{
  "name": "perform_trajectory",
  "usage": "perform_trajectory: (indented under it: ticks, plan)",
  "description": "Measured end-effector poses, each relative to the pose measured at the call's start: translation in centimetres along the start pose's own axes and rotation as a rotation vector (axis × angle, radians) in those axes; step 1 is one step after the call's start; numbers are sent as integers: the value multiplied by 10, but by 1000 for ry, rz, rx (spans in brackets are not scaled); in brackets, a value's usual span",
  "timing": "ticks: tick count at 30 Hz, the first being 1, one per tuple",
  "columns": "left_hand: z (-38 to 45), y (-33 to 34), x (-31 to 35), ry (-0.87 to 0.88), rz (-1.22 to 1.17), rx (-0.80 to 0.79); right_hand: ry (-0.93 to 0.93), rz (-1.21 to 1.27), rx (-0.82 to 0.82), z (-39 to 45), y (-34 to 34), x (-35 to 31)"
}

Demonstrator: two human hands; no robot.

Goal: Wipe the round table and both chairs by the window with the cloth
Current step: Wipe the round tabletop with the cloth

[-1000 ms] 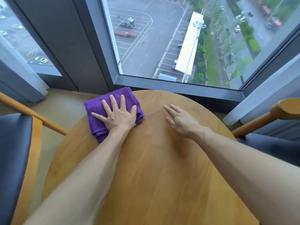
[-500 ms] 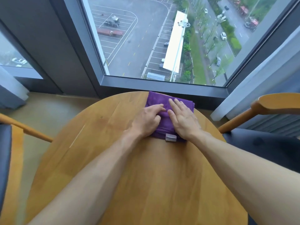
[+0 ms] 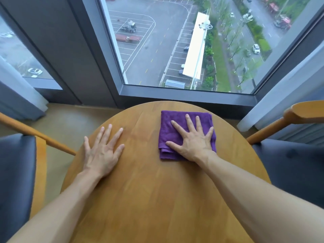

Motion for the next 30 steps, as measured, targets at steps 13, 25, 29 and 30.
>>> perform_trajectory:
  ticks: [13,25,29,30]
  plan:
    - [18,5,45,-191,-69,-59,150,41,34,13,-10,23]
    - [-2,0,109,9,-121,6,-43,-32,38,-39,5,-4]
    - [-9,5,128,50,-122,-116,171,0,19,-52,-2,96]
    - [-12,6,127,50,-107,-135,207,16,15,-59,-2,117]
Point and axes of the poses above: each hand's wrist, its own z-axis towards the middle knuckle, its own y-axis out of the palm, x = y × z, the point moved 8 cm from there along z, towards the middle knuckle, and after that the axes turned 1 degree about -x, right-handed, at the moved point
